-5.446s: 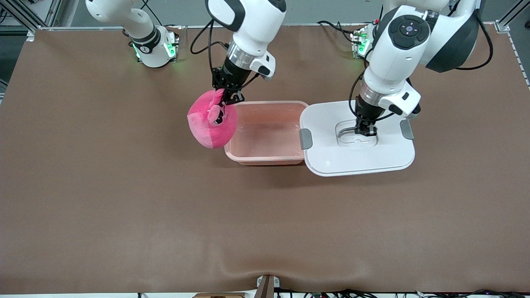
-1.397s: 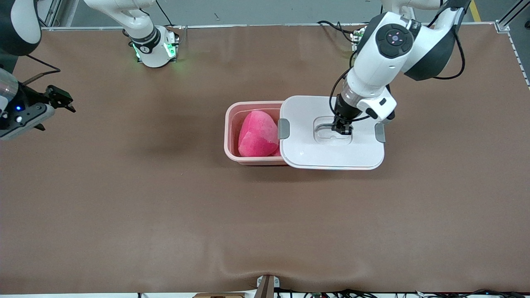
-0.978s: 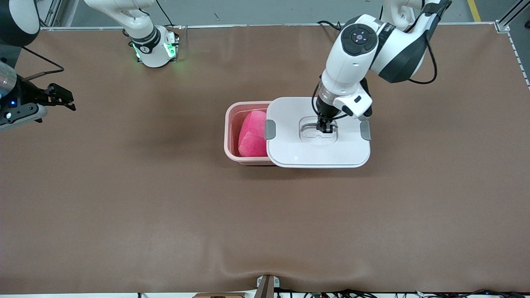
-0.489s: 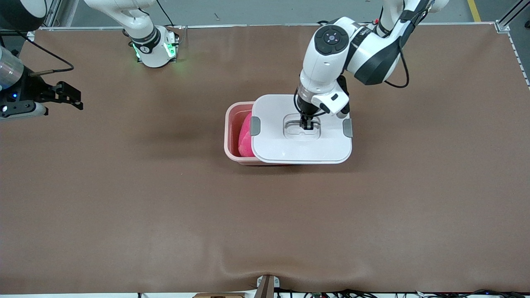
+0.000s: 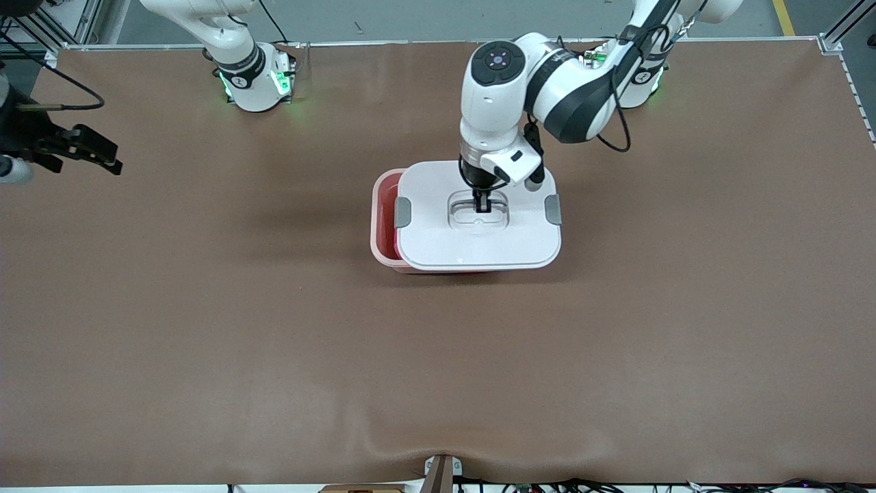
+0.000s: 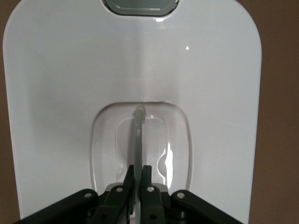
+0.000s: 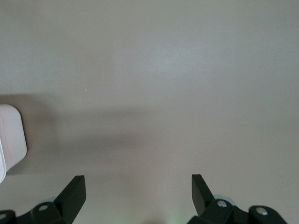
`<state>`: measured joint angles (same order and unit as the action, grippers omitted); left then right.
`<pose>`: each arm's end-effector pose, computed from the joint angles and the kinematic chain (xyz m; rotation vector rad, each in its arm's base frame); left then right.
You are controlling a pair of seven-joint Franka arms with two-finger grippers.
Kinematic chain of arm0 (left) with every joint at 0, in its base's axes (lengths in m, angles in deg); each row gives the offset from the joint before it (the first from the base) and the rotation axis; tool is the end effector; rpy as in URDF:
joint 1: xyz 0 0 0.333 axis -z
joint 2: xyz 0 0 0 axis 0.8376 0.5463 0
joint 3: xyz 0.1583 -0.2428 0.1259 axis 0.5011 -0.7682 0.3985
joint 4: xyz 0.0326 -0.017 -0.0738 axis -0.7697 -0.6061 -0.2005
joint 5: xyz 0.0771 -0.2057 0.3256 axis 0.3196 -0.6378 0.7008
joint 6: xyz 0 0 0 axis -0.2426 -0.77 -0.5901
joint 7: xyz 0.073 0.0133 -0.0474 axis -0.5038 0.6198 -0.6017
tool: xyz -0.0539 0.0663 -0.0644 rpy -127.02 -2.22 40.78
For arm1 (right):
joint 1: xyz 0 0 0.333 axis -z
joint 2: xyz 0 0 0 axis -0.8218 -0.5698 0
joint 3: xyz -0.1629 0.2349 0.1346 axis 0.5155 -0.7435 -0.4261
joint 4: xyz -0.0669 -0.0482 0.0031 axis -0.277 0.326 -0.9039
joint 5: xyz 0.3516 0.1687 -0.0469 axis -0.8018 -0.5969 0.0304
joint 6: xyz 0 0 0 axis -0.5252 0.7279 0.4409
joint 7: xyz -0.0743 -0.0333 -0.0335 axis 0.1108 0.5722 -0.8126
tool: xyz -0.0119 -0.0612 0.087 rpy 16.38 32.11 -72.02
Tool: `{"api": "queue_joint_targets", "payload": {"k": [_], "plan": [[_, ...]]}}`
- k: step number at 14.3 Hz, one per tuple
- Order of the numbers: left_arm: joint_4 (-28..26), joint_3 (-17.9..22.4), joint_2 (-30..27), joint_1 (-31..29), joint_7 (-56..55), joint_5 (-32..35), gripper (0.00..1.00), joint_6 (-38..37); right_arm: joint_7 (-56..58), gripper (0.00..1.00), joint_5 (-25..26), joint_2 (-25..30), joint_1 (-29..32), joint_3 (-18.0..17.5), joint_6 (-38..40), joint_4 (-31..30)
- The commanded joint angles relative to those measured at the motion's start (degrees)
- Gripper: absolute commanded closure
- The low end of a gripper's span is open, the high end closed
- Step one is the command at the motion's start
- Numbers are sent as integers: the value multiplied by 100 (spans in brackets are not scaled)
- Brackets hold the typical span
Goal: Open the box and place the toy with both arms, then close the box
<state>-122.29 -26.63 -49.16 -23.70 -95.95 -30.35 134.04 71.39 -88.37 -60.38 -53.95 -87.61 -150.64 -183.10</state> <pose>0.4529 -0.4606 0.4075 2.1572 2.1631 0.0926 0.5256 -0.0134 0.6288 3.1269 -0.0896 -0.0545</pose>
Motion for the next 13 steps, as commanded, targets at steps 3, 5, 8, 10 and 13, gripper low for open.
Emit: {"api": "queue_joint_targets", "payload": {"k": [3, 5, 8, 10, 13], "plan": [[271, 2, 251, 179, -154, 202, 100, 202, -59, 0, -169, -159, 308, -175, 149, 121], [298, 2, 330, 214, -154, 202, 100, 219, -50, 0, -406, -159, 282, -122, 140, 94], [473, 2, 496, 320, -285, 202, 100, 237, -50, 0, -424, -36, 238, -113, 96, -116], [517, 11, 576, 381, -435, 272, 100, 237, -50, 0, -424, 8, 150, -104, 87, -170], [526, 11, 664, 460, -444, 343, 100, 246, -41, 0, -424, 8, 194, -96, 87, -178]]}}
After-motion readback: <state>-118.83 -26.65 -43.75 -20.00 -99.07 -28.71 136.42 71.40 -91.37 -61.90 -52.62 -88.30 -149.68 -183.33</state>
